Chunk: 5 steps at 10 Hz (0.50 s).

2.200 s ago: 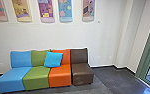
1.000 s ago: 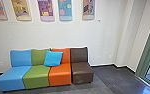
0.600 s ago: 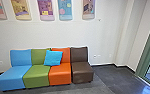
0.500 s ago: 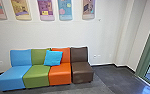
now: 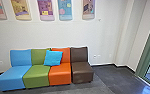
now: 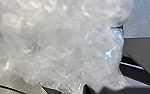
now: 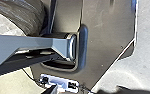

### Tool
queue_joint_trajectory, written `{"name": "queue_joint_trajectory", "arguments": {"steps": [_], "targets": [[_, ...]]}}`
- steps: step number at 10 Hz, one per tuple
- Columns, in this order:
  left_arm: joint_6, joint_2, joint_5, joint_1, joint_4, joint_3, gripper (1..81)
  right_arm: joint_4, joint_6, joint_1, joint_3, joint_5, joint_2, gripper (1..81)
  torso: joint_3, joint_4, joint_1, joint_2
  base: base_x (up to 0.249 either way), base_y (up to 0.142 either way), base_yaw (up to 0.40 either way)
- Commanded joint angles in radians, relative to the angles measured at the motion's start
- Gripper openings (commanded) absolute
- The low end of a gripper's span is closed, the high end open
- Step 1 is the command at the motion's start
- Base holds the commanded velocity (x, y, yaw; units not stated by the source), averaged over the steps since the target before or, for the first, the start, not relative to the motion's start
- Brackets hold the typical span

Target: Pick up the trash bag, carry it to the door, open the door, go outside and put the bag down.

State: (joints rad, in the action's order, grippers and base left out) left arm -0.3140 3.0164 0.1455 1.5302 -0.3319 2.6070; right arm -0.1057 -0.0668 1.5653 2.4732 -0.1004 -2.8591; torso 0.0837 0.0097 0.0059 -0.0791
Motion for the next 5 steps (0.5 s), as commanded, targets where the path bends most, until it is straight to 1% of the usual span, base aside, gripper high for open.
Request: {"name": "queue_joint_trajectory", "arguments": {"steps": [1, 5], "targets": [[-0.008, 0.003, 0.086, -0.044, 0.008, -0.010, 1.0, -0.009, 0.004, -0.044, -0.002, -0.059, 0.011, 81.1, 0.000, 0.000, 0.000, 0.000, 0.000, 0.000, -0.153], [-0.008, 0.006, 0.086, -0.044, 0.007, -0.010, 1.0, -0.014, 0.004, -0.044, 0.018, -0.062, 0.004, 81.1, 0.000, 0.000, 0.000, 0.000, 0.000, 0.000, -0.178]]}}
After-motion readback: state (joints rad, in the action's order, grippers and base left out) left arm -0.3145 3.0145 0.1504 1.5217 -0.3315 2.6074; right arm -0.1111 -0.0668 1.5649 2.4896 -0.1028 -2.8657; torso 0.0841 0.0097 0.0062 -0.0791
